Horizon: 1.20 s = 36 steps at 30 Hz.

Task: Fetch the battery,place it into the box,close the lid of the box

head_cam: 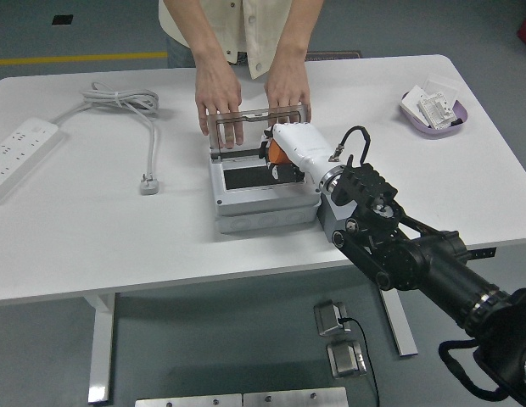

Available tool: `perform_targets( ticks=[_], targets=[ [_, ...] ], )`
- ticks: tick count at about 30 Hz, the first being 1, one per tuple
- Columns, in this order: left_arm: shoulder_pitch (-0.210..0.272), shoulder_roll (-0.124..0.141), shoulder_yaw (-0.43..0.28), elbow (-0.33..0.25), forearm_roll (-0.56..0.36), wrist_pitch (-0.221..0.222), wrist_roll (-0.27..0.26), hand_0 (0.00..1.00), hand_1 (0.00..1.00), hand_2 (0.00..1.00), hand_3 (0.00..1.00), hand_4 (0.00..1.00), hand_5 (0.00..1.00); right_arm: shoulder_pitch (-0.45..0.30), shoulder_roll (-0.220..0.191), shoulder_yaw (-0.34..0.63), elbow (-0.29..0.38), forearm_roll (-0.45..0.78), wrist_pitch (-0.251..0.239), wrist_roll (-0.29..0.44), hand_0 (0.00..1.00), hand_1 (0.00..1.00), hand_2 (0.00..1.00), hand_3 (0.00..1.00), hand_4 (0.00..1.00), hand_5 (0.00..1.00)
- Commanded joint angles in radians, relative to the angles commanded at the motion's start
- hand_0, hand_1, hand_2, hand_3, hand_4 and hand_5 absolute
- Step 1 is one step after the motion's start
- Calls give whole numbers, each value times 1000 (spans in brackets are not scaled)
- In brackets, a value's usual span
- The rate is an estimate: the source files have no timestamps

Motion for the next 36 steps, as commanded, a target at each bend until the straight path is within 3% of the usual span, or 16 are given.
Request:
perform_targets(
  ticks=[24, 25, 30, 31, 36],
  targets=[
    [-2, 0, -1, 0, 5, -1, -1, 654, 703, 648, 594, 672, 179, 6, 0, -25, -43, 95, -20, 70, 56, 149, 290, 245, 2, 2],
    [-2, 0, -2, 0, 5, -1, -1, 654, 703, 648, 595, 672, 178, 6, 0, -24, -44, 98, -20, 72, 167, 229, 380, 416, 129, 18],
    [-2, 0, -2, 0, 5, -1, 0, 654, 703, 648, 595, 672, 178, 8, 0, -21, -49, 114, -21, 80, 167, 229, 380, 416, 129, 18],
    [-2, 0, -2, 0, 6, 0, 0, 654, 703, 647, 595, 673, 180, 8, 0, -20, -50, 116, -21, 82, 250, 360, 511, 652, 527, 202],
    [-3, 1, -3, 0, 6, 0, 0, 654, 703, 647, 595, 673, 180, 8, 0, -15, -53, 125, -24, 92, 250, 360, 511, 652, 527, 202]
  ],
)
